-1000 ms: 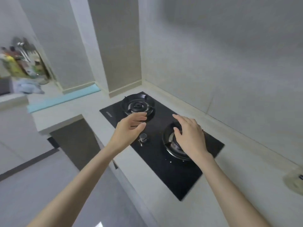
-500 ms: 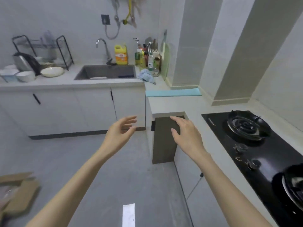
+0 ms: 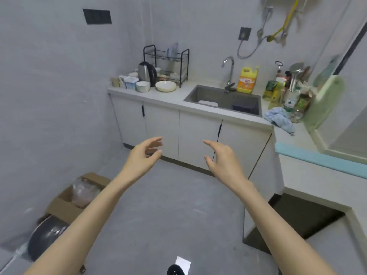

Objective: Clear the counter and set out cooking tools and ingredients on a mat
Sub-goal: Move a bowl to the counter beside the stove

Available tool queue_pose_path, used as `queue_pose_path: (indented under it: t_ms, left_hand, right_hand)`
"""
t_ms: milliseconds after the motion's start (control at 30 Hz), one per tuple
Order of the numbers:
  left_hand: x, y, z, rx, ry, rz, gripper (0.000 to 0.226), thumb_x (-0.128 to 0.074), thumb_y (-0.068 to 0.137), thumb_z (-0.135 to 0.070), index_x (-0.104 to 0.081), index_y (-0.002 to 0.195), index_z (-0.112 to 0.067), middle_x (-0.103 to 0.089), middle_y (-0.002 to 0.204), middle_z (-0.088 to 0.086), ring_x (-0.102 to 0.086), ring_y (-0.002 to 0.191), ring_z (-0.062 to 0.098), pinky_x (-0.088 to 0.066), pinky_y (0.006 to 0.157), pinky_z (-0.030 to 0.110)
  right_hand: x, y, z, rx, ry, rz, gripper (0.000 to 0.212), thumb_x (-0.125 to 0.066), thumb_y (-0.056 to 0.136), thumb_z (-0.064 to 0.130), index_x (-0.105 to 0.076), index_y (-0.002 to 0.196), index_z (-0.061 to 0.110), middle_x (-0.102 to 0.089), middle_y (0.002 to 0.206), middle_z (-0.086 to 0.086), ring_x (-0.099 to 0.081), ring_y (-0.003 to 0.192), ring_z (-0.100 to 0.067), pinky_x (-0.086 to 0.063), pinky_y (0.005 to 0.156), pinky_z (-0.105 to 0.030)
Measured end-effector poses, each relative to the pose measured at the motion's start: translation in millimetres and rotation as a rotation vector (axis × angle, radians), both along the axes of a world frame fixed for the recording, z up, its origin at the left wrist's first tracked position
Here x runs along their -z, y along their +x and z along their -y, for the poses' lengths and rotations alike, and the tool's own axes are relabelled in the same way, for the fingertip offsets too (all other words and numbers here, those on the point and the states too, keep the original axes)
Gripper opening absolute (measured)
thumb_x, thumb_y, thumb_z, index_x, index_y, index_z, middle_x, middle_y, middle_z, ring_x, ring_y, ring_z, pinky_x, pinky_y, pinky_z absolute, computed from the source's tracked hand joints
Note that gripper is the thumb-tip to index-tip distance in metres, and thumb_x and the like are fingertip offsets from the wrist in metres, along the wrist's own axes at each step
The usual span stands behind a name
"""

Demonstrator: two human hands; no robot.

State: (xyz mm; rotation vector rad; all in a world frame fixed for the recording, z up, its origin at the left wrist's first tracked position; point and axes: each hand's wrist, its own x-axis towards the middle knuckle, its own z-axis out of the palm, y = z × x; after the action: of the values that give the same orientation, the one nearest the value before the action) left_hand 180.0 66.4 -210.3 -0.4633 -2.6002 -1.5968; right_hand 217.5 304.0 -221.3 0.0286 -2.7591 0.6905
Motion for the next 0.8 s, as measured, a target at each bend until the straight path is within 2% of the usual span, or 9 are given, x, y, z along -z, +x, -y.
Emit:
queue_pose_path:
  t_ms: [133, 367, 500, 633, 800]
  left_hand:
    - [-10.3, -74.6, 30.1, -0.119, -0.024, -0.004, 0.038, -0.059, 0.092, -0.013, -0.055, 0.128, -0.022, -0.063, 0.116, -0.009, -0.060, 0.107, 0.009, -0.042, 0.087, 0.017]
    - [-26.6, -190.7, 65.0, -0.248, 0.010, 0.009, 0.038, -0.059, 0.092, -0.013, -0.054, 0.129, -0.021, -0.062, 0.118, -0.006, -0.059, 0.108, 0.008, -0.043, 0.091, 0.022]
    - [-23.7, -250.4, 82.8, -0.267, 0.099, 0.046, 0.035, -0.058, 0.092, -0.013, -0.055, 0.126, -0.022, -0.064, 0.117, -0.004, -0.060, 0.109, 0.008, -0.047, 0.098, 0.030]
    - [-14.1, -314.9, 99.0, -0.264, 0.120, 0.084, 0.036, -0.057, 0.093, -0.014, -0.054, 0.128, -0.022, -0.063, 0.116, -0.006, -0.059, 0.107, 0.005, -0.047, 0.094, 0.024]
    - [0.3, -420.5, 122.2, -0.230, 0.114, 0.119, 0.038, -0.056, 0.093, -0.013, -0.052, 0.131, -0.019, -0.063, 0.116, -0.005, -0.059, 0.101, 0.001, -0.044, 0.092, 0.018]
  right_hand:
    - [-8.6, -94.7, 23.1, -0.120, -0.009, 0.018, 0.049, -0.053, 0.095, 0.023, -0.040, 0.142, 0.026, -0.045, 0.144, 0.009, -0.037, 0.134, -0.014, -0.032, 0.105, -0.027]
    - [-22.4, -237.9, 51.1, -0.235, -0.097, 0.049, 0.049, -0.054, 0.093, 0.023, -0.042, 0.141, 0.026, -0.045, 0.144, 0.008, -0.039, 0.133, -0.014, -0.034, 0.105, -0.028]
    - [-26.1, -305.8, 65.5, -0.264, -0.235, 0.095, 0.049, -0.056, 0.092, 0.022, -0.045, 0.139, 0.026, -0.048, 0.141, 0.008, -0.049, 0.125, -0.014, -0.039, 0.096, -0.024]
    - [-23.2, -374.4, 80.9, -0.248, -0.343, 0.117, 0.047, -0.060, 0.090, 0.022, -0.048, 0.136, 0.025, -0.053, 0.135, 0.008, -0.055, 0.111, -0.012, -0.040, 0.085, -0.022]
    - [-9.6, -474.9, 104.5, -0.216, -0.394, 0.152, 0.045, -0.061, 0.090, 0.022, -0.050, 0.134, 0.026, -0.053, 0.133, 0.008, -0.056, 0.109, -0.012, -0.042, 0.084, -0.024]
